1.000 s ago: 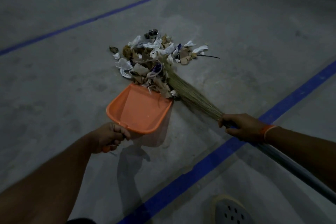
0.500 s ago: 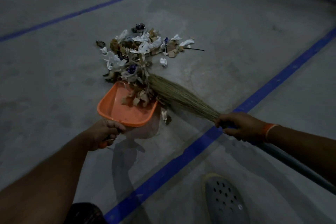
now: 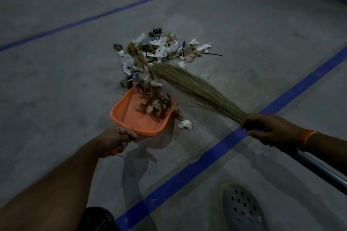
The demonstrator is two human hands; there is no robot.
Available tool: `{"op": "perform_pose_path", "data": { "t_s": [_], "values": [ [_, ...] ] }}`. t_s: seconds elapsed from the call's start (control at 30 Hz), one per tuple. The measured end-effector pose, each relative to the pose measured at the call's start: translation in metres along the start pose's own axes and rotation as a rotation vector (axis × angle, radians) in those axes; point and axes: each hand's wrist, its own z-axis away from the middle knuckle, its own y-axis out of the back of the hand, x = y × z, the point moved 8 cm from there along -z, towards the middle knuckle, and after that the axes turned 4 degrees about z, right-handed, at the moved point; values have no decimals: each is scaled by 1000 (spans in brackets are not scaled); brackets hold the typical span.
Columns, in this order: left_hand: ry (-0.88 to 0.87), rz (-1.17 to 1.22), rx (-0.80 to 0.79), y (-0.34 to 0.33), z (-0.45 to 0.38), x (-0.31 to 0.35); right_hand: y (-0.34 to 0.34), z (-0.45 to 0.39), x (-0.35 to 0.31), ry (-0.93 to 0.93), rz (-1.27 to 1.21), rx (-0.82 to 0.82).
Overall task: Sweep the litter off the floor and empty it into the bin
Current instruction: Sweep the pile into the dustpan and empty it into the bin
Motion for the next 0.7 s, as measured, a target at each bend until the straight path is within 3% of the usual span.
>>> {"op": "perform_pose_path", "data": {
  "t_s": [0.7],
  "values": [
    [29,120,89,68,52,-43,53,-111,-64,109,179,35]
  ]
}}
